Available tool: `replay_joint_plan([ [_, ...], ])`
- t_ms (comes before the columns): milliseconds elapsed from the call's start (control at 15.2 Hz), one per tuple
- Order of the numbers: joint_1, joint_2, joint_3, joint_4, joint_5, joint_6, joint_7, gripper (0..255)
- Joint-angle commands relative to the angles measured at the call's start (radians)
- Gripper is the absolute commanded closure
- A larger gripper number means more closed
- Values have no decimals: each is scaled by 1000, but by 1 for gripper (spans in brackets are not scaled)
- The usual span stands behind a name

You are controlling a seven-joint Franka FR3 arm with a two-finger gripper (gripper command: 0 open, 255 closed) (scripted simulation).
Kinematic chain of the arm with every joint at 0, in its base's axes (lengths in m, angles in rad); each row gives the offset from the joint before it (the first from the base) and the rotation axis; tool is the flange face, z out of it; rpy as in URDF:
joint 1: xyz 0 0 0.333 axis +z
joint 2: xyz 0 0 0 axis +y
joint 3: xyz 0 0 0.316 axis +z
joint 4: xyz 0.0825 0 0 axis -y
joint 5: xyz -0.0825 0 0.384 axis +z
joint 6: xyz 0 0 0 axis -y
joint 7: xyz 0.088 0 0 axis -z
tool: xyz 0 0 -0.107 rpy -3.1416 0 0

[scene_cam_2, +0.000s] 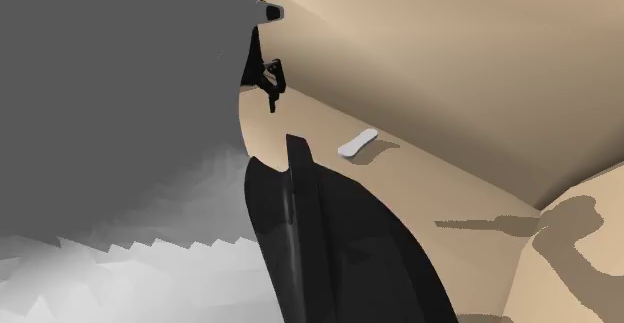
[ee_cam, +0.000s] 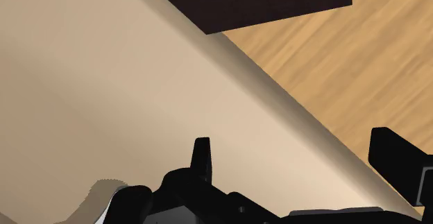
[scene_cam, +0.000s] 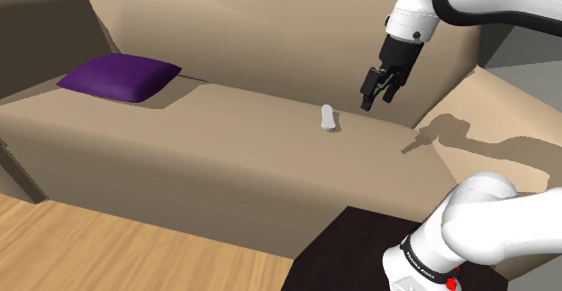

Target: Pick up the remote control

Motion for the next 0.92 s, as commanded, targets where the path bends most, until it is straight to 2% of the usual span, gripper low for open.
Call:
replay_joint_plan([
  [0,0,0,0,0,0,0,0,0],
  [396,-50,151,-38,-14,-26,167,17,0],
  [858,-102,357,-86,22,-45,339,38,0],
])
